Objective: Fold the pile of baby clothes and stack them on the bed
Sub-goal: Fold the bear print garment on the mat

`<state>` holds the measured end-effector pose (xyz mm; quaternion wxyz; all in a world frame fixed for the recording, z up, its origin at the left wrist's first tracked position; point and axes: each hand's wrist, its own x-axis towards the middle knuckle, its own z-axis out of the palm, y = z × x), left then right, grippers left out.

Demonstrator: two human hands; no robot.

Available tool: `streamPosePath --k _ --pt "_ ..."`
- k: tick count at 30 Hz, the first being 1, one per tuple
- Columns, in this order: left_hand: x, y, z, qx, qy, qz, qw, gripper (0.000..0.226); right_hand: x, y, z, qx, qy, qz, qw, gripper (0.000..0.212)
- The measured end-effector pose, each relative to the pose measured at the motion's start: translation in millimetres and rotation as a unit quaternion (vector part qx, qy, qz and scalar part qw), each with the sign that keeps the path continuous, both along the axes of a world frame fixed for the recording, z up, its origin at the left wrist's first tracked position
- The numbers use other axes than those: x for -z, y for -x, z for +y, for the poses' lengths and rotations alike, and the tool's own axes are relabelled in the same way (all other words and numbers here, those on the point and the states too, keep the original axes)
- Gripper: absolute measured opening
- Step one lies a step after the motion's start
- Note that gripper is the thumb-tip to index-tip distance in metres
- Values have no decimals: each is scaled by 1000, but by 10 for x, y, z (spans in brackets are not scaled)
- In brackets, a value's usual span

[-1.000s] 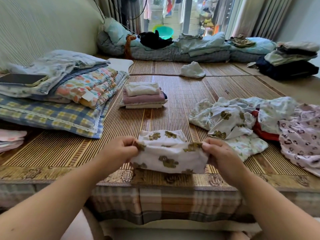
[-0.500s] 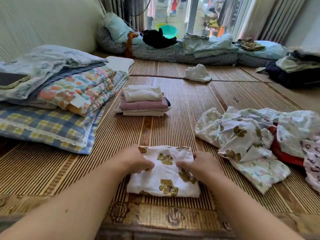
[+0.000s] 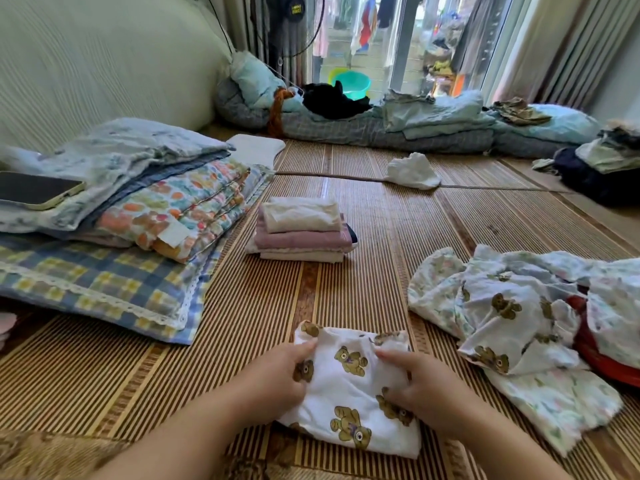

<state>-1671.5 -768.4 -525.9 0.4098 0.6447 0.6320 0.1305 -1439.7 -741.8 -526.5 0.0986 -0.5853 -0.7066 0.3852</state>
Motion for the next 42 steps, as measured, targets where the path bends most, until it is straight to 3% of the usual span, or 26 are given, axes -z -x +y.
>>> streamPosePath --k 3,10,15,18,22,24,26,30,33,36,39,42 --pt "-32 -58 -10 32 -66 93 993 77 -69 21 91 -10 -30 -31 999 60" --pt "-548 253 672 -37 -217 30 975 81 -833 237 780 -14 -124 49 991 64" --pt "-969 564 1584 -41 -311 101 944 79 -1162 694 1836 -6 -224 -36 974 69" --pt "-942 734 2160 -83 -291 121 945 79 -1137 995 2431 -18 -233 -61 970 61" --pt "-631 908 2757 -111 -225 141 958 82 -896 1251 3038 -2 -168 -22 986 53" --pt "-447 960 2954 -125 -182 150 964 82 -724 1321 3272 -18 -167 -72 983 49" --pt "-311 1018 3086 -147 -130 160 967 84 -577 1354 3406 -37 -170 -127 977 28" --pt "-228 1050 3116 -188 -42 148 970 80 -365 1320 3431 -47 -180 -202 962 41" --pt "-301 888 2935 -177 -116 177 961 78 -352 1191 3239 -13 -197 -175 965 60" --pt "-384 499 2602 -120 -202 181 955 77 -463 915 2764 10 -249 -150 957 64" --pt "-438 -112 2156 -41 -213 154 964 77 -593 394 2040 20 -272 -170 947 65" --pt "-426 -706 1696 32 -233 129 963 73 -553 -255 1313 62 -233 -170 956 64"
